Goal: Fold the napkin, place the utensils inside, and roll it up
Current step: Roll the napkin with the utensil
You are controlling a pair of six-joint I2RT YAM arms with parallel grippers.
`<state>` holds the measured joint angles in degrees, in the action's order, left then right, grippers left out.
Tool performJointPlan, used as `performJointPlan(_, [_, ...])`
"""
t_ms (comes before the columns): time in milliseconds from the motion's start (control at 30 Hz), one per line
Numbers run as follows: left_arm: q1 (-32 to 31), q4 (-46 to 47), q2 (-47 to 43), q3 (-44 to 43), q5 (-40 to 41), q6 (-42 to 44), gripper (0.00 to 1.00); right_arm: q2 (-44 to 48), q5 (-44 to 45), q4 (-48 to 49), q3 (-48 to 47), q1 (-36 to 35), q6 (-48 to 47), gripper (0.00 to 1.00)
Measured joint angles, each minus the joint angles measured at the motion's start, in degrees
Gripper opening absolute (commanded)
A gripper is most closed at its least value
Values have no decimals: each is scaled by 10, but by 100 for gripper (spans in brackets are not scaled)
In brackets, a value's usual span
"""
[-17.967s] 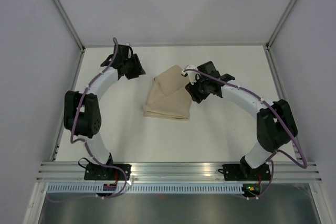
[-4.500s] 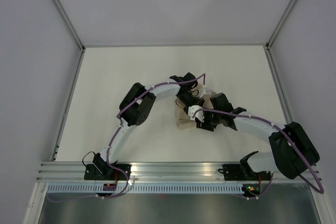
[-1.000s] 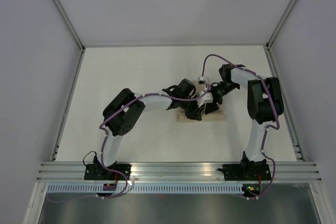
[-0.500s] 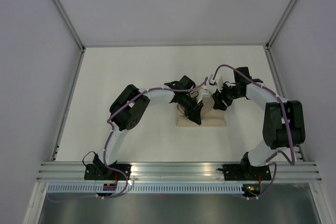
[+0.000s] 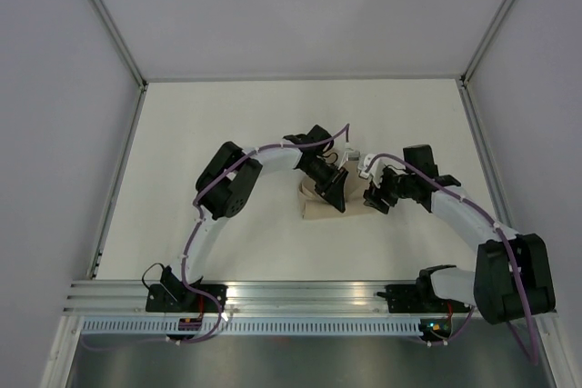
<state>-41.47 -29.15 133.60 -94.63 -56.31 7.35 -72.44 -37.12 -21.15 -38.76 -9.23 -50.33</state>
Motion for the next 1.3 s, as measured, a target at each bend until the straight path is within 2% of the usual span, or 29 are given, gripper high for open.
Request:
performJointPlan(300, [9,-57,41,-53,-35,-17,5,80,93,111,123,-147,-4,71])
performJointPlan(667, [16,-122,70,-92,-58,-19,6,57,221,261,185,-247,-16,68])
performJointPlan(833, [18,-147,76,-102,-58,-19,8,31,248,296,190,-259,-22,59])
performJointPlan(967, [19,-162,80,-108,-59,-19,20,17,257,307,191,-263,-26,43])
performJointPlan(1000, [19,-164,80,-109,-59,-19,23,14,258,308,191,-263,-28,33])
performJointPlan(1033, [19,-166,80,-110,-59,-19,29,12,259,311,191,-263,-31,30])
performJointPlan(1133, [20,-168,80,-110,-58,-19,37,8,260,313,188,-263,-35,28])
performJointPlan(1300, [21,-170,75,-109,-52,-21,41,-2,254,298,174,-263,-35,23])
